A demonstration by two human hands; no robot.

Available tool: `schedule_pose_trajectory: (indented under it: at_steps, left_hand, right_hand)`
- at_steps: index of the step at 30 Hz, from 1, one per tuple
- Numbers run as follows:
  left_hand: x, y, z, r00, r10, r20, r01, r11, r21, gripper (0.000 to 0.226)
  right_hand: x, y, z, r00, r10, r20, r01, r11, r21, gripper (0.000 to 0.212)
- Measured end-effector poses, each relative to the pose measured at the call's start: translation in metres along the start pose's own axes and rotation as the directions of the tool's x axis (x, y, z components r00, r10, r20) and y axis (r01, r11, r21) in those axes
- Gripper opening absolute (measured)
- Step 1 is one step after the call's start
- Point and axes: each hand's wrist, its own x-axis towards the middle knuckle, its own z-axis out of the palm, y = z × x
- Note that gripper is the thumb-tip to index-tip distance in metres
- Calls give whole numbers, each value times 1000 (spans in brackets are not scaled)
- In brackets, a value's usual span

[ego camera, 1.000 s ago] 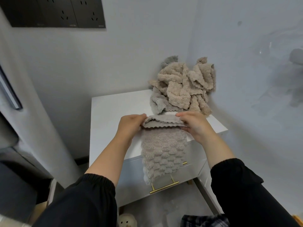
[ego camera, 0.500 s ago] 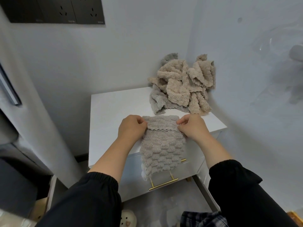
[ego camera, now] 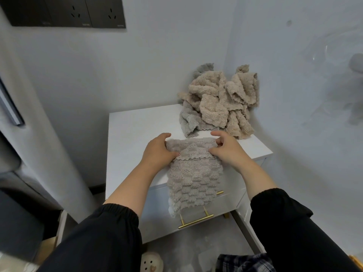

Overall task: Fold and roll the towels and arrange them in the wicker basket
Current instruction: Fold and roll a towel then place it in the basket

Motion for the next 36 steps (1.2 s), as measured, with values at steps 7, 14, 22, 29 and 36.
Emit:
schedule_pose_trajectory:
  at_steps: [7,14,22,29,36]
  left_hand:
    - [-3,8,-3,973,77,-219,-58,994,93,12]
    - [-2,11,-2,950,129,-283,-116,991,63,17]
    - [-2,9,-2,937,152,-315,-175,984,-43,17]
    - [-4,7,-1,926,206,-318,-236,970,-61,17]
    - [-9,2,-13,940,312,-140,-297,948,114,13]
  right_hand:
    - [3,-4,4,955,-82,-286,66,996,-65,26]
    - [-4,-14,0,983,-96,-156,108,992,68,40]
    - [-3,-11,6,950,-180,-256,170,983,-63,21]
    - [-9,-13,5,918,-240,-315,207,969,-134,30]
    - [-15,-8,-8,947,-273,-166,190,899,-394,28]
